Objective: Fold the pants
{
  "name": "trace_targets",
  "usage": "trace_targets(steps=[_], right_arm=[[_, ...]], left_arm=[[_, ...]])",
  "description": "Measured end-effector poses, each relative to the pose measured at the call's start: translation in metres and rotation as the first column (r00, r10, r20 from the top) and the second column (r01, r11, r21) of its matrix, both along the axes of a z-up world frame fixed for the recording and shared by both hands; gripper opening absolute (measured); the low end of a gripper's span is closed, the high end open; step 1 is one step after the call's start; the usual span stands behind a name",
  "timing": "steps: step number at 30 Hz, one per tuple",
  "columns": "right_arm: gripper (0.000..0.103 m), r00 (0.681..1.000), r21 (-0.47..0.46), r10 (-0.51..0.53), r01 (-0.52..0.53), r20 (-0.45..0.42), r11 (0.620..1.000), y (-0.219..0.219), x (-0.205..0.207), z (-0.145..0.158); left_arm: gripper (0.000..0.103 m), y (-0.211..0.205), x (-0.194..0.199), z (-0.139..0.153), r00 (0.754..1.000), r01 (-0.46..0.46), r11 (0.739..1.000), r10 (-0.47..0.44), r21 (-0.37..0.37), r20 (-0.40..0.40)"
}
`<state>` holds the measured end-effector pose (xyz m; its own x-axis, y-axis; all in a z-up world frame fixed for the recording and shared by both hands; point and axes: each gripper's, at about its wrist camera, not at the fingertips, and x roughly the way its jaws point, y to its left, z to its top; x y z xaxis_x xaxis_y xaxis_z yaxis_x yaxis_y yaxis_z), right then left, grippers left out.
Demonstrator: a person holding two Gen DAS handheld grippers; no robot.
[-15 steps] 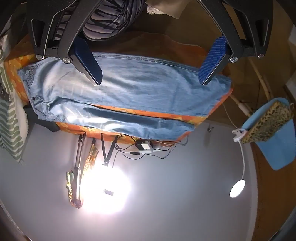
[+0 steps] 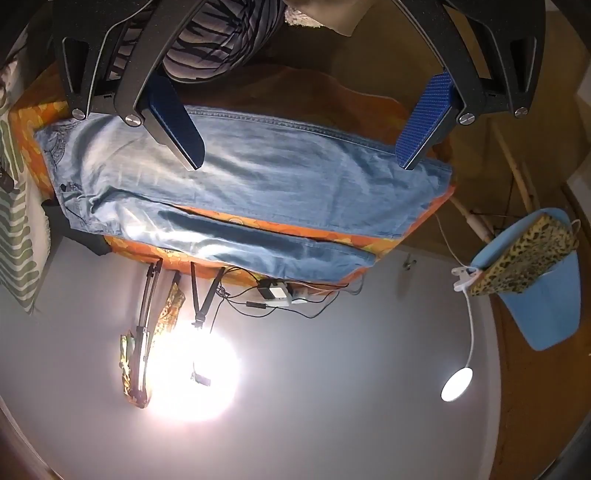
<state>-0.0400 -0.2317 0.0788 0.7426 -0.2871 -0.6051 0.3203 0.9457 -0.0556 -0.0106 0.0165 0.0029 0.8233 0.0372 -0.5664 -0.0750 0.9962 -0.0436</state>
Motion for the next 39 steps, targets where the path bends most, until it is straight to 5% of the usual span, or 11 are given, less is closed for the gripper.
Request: trace_targets(steps=[39], right_arm=[[0.103,1.0,0.008,0.0,0.0,0.021,1.0,-0.001,-0.008,0.008]], left_arm=[[0.103,-0.006,-0.005,0.009,0.999,0.031,0.999,-0.032,0.013,0.033]])
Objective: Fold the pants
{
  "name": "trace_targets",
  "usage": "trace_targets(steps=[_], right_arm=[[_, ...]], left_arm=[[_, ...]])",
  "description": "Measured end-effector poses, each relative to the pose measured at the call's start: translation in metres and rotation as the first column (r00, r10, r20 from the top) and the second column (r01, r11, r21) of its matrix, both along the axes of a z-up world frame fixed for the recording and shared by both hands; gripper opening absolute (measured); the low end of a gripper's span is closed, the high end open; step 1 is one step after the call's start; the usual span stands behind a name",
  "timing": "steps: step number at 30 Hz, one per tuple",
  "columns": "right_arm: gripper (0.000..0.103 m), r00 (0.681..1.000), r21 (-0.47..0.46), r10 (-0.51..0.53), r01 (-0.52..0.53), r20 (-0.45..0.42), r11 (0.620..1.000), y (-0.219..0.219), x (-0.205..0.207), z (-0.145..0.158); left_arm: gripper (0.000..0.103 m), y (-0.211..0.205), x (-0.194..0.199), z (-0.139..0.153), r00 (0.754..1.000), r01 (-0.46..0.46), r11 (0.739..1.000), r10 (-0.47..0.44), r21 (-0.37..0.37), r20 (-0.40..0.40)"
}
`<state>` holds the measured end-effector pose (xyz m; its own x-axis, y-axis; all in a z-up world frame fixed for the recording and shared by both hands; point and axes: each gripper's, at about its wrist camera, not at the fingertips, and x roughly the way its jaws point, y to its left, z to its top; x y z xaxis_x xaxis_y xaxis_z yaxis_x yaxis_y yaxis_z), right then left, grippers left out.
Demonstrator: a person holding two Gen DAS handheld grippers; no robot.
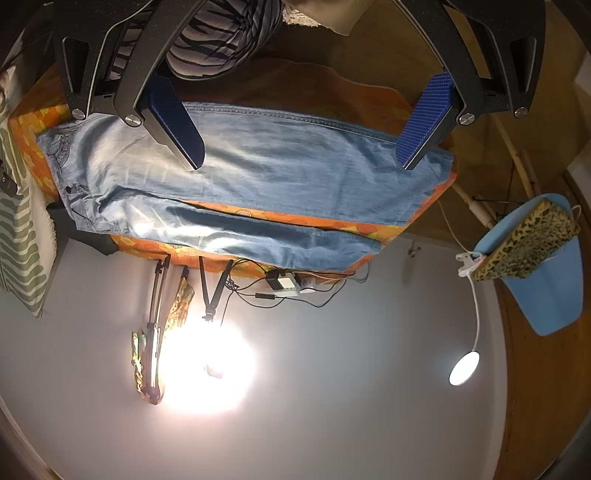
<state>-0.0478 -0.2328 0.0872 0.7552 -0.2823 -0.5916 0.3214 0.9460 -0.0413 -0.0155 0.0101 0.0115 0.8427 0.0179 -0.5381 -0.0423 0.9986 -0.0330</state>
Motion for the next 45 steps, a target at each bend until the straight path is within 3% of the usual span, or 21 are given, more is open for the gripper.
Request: trace_targets(steps=[45], right_arm=[[0.103,0.999,0.003,0.033,-0.033,-0.012,0.999,-0.005,-0.01,-0.011]], left_arm=[[0.103,0.01,-0.005,-0.006,1.0,-0.021,1.0,0.021,0.012,0.007]])
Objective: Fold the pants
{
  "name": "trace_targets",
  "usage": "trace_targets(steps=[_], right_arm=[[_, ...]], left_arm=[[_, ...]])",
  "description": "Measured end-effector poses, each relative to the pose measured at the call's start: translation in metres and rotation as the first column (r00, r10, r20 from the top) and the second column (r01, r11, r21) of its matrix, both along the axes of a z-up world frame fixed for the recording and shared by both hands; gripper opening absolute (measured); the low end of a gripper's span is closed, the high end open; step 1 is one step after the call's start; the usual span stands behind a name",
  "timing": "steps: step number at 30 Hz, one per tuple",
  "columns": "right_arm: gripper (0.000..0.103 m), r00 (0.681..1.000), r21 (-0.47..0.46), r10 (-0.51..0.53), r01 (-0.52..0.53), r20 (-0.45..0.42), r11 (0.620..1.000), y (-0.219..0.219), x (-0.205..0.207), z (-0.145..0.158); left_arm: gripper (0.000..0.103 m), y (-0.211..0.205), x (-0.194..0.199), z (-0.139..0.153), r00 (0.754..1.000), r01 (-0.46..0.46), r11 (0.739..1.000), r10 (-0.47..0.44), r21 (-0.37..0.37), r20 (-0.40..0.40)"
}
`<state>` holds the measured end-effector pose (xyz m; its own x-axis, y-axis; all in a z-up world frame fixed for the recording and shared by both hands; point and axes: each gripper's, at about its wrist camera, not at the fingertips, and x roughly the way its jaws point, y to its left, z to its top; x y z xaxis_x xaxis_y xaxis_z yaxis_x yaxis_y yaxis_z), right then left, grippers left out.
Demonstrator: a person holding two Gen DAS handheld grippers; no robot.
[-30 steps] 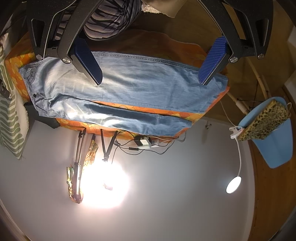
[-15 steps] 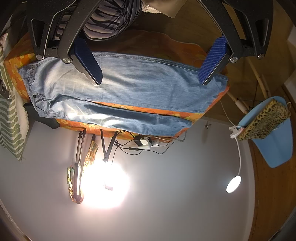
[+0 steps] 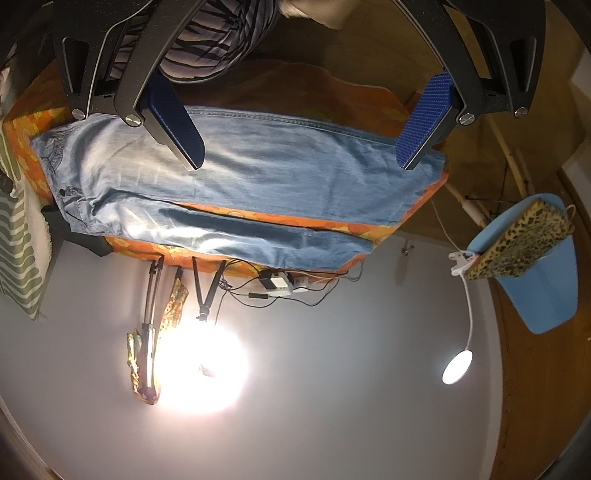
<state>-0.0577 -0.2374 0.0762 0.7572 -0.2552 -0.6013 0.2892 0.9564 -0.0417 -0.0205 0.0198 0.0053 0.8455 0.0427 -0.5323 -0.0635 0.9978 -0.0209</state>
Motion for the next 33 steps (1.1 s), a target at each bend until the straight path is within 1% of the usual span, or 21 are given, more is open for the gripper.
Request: trace_targets(steps=[3,10,12,14,16,18,22,24,26,30,32,33], right_arm=[[0.103,1.0,0.005,0.013,-0.013,0.008,1.0,-0.002,-0.001,0.0],[0.103,0.998,-0.017,0.055,-0.055,0.039,0.998,-0.007,-0.003,0.011],[0.102,0.997,-0.019,0.067,-0.066,0.049,0.998,-0.01,-0.002,0.016],[0.098,0.995,-0.03,0.081,-0.08,0.055,0.996,-0.013,-0.001,0.02],[0.096,0.993,-0.031,0.097,-0.095,0.06,0.995,-0.015,0.001,0.025],[0.096,0.991,-0.021,0.113,-0.111,0.069,0.994,-0.019,0.001,0.029],[0.095,0.985,-0.022,0.147,-0.146,0.09,0.989,-0.025,0.003,0.036],[0.094,0.98,-0.034,0.175,-0.173,0.096,0.984,-0.027,0.009,0.041],[0.094,0.973,-0.044,0.208,-0.204,0.096,0.978,-0.028,0.016,0.048],[0.092,0.965,-0.067,0.246,-0.241,0.088,0.968,-0.031,0.039,0.063],[0.092,0.959,-0.059,0.271,-0.267,0.085,0.962,-0.033,0.059,0.077],[0.092,0.959,-0.059,0.271,-0.267,0.085,0.962,-0.033,0.059,0.077]], left_arm=[[0.103,0.007,-0.001,-0.001,1.0,0.001,1.0,-0.001,-0.009,-0.006],[0.102,0.03,-0.007,0.006,0.999,-0.035,0.999,0.035,0.02,0.023],[0.094,0.041,-0.007,0.009,0.999,-0.044,0.999,0.043,0.022,0.03],[0.089,0.055,-0.007,0.011,0.998,-0.062,0.998,0.062,0.015,0.033],[0.086,0.069,-0.005,0.014,0.997,-0.072,0.997,0.073,-0.013,0.03],[0.08,0.08,-0.003,0.016,0.996,-0.08,0.996,0.081,-0.036,0.027],[0.075,0.103,0.007,0.024,0.996,-0.089,0.995,0.091,-0.047,0.027],[0.069,0.112,0.014,0.029,0.996,-0.089,0.995,0.09,-0.053,0.019],[0.065,0.122,0.025,0.035,0.996,-0.087,0.995,0.088,-0.056,0.013],[0.063,0.144,0.045,0.048,0.997,-0.078,0.993,0.079,-0.084,0.01],[0.063,0.152,0.057,0.054,0.997,-0.08,0.993,0.081,-0.09,0.01],[0.063,0.155,0.064,0.057,0.997,-0.076,0.993,0.077,-0.089,0.008]])
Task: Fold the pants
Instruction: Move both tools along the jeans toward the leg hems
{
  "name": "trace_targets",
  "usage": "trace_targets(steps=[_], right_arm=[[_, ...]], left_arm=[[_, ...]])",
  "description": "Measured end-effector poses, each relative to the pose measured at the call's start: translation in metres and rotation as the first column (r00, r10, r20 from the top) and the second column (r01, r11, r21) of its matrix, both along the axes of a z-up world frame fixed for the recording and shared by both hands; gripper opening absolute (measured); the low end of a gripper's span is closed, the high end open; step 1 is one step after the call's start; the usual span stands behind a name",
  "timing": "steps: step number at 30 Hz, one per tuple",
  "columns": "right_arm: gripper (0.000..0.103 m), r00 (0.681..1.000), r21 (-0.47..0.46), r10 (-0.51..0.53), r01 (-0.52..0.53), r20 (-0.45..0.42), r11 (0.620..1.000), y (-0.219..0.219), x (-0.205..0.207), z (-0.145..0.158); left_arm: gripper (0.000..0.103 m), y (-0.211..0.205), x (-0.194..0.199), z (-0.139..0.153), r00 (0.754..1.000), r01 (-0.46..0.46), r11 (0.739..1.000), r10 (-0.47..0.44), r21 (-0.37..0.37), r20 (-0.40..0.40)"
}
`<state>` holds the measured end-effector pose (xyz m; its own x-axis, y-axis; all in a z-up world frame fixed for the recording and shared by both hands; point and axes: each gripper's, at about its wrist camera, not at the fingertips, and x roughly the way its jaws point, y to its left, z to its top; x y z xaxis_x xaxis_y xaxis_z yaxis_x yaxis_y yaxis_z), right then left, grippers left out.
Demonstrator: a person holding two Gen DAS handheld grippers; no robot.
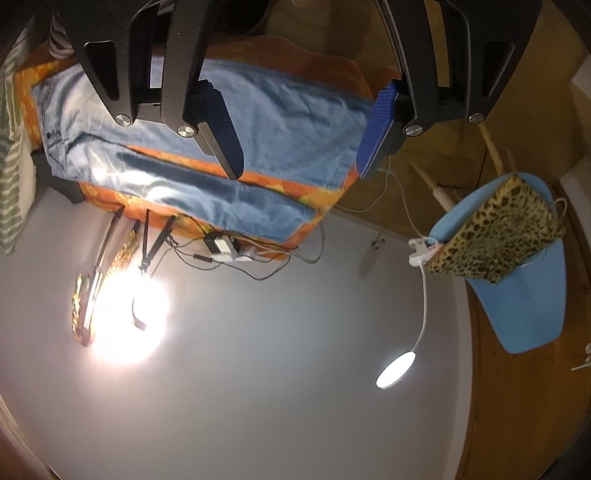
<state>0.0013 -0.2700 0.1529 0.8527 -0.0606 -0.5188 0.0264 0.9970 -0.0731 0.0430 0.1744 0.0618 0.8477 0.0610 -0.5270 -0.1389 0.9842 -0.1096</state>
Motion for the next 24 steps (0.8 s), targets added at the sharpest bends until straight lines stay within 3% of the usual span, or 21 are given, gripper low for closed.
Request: trace_targets(steps=[6,9,11,12,19,21,22,23,24], right_arm=[[0.092,0.997,-0.04,0.059,-0.061,-0.043,0.997,0.004,0.062,0.013],[0.092,0.986,0.008,0.13,-0.13,-0.103,0.992,0.007,0.12,0.006],[0.092,0.982,0.023,0.15,-0.148,-0.117,0.989,0.009,0.138,0.002],[0.092,0.972,0.053,0.191,-0.185,-0.136,0.981,0.012,0.165,-0.007],[0.082,0.942,0.104,0.253,-0.235,-0.219,0.966,0.018,0.246,-0.046],[0.081,0.926,0.097,0.268,-0.251,-0.265,0.963,0.02,0.28,-0.073],[0.078,0.926,0.097,0.268,-0.251,-0.265,0.963,0.02,0.28,-0.073],[0.077,0.911,0.082,0.275,-0.262,-0.307,0.961,0.022,0.303,-0.096],[0.075,0.911,0.082,0.275,-0.262,-0.307,0.961,0.022,0.303,-0.096]], left_arm=[[0.063,0.013,0.06,0.007,0.999,0.033,0.999,-0.033,0.006,-0.038],[0.063,0.013,0.096,0.006,0.996,0.054,0.998,-0.053,0.018,-0.065],[0.063,0.013,0.124,0.003,0.994,0.073,0.997,-0.07,0.022,-0.088],[0.063,0.013,0.137,0.0,0.992,0.081,0.997,-0.078,0.021,-0.102],[0.063,0.014,0.244,-0.025,0.973,0.112,0.992,-0.122,-0.058,-0.197],[0.063,0.011,0.276,-0.034,0.964,0.106,0.992,-0.12,-0.07,-0.238],[0.063,0.01,0.291,-0.041,0.958,0.103,0.992,-0.12,-0.078,-0.261],[0.063,0.008,0.313,-0.05,0.949,0.104,0.99,-0.128,-0.096,-0.289],[0.063,0.007,0.327,-0.057,0.942,0.101,0.989,-0.13,-0.11,-0.31]])
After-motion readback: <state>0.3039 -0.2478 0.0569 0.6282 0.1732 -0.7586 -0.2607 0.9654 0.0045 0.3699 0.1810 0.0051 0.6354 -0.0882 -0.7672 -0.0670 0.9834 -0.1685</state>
